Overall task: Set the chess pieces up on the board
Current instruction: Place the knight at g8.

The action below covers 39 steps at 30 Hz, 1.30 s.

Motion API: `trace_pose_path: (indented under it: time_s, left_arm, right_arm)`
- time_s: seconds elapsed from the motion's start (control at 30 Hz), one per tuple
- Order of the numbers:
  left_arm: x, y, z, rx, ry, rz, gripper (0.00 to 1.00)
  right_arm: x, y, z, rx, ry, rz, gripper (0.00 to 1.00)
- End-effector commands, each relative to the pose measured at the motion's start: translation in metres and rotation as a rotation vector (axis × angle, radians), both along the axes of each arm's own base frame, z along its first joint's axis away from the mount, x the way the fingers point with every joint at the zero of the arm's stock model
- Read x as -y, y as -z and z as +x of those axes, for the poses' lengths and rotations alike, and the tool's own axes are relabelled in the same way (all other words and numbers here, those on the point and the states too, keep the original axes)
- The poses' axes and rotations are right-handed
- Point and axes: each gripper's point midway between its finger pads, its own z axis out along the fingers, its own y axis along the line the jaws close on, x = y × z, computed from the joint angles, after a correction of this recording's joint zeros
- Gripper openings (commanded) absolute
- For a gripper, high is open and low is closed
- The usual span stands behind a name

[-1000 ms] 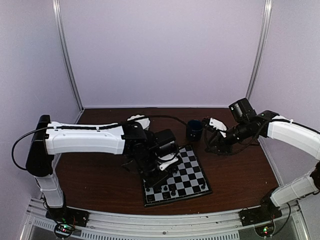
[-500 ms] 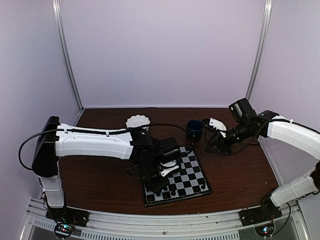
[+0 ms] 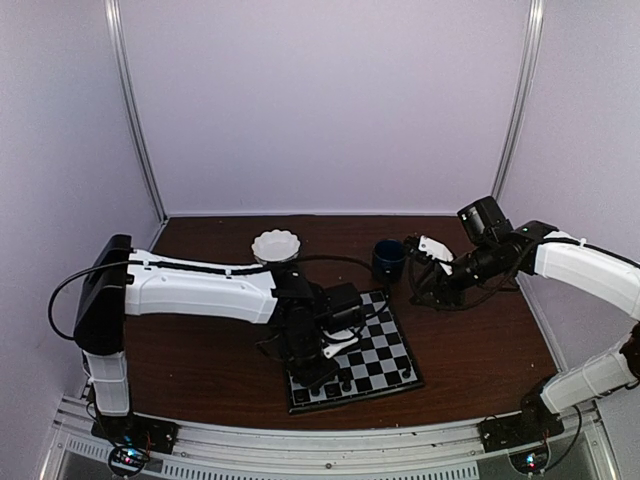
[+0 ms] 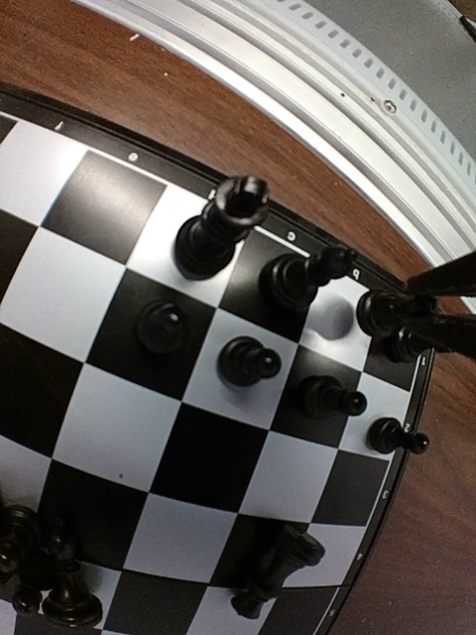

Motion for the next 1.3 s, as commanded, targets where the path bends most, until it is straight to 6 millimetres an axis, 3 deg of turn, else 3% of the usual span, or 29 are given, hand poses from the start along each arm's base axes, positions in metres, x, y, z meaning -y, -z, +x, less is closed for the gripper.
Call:
trace_pose_path:
  time_s: [0.0,0.47,0.6,0.73,0.87,1.0,1.07,1.17,1.27]
  left_arm:
    - [0.007,0.003,0.004,0.024,0.017,-0.008,0.00]
    - [0.008,0.013,0.005,0.020,0.015,0.006,0.00]
    - [0.009,0.012,0.005,0.017,0.016,0.004,0.06]
    - [0.009,0.000,0.004,0.016,0.012,-0.014,0.08]
    - [0.009,-0.034,0.011,0.072,0.006,-0.064,0.12]
    - [0.004,-0.065,0.027,0.151,-0.020,-0.118,0.27]
    - [-0.008,-0.070,0.048,0.212,-0.097,-0.099,0.30]
    - [-0.035,-0.066,0.082,0.251,-0.265,-0.050,0.33]
    - [-0.046,-0.054,0.100,0.233,-0.385,-0.043,0.35]
  right_arm:
    - [0.000,-0.002,0.000,-0.003,0.001,0.016,0.40]
    - [0.000,-0.002,0.000,-0.002,0.002,0.015,0.40]
    - [0.001,-0.003,0.000,-0.001,0.002,0.016,0.40]
    - [0.000,-0.003,0.000,-0.003,0.002,0.017,0.40]
    - [0.001,-0.003,0.000,-0.002,0.002,0.017,0.40]
    - [0.000,-0.003,0.000,-0.003,0.002,0.017,0.40]
    - [0.000,-0.003,0.000,-0.002,0.002,0.017,0.40]
    - [0.001,-0.004,0.000,0.003,0.004,0.018,0.40]
    - [0.001,-0.005,0.000,0.004,0.004,0.018,0.40]
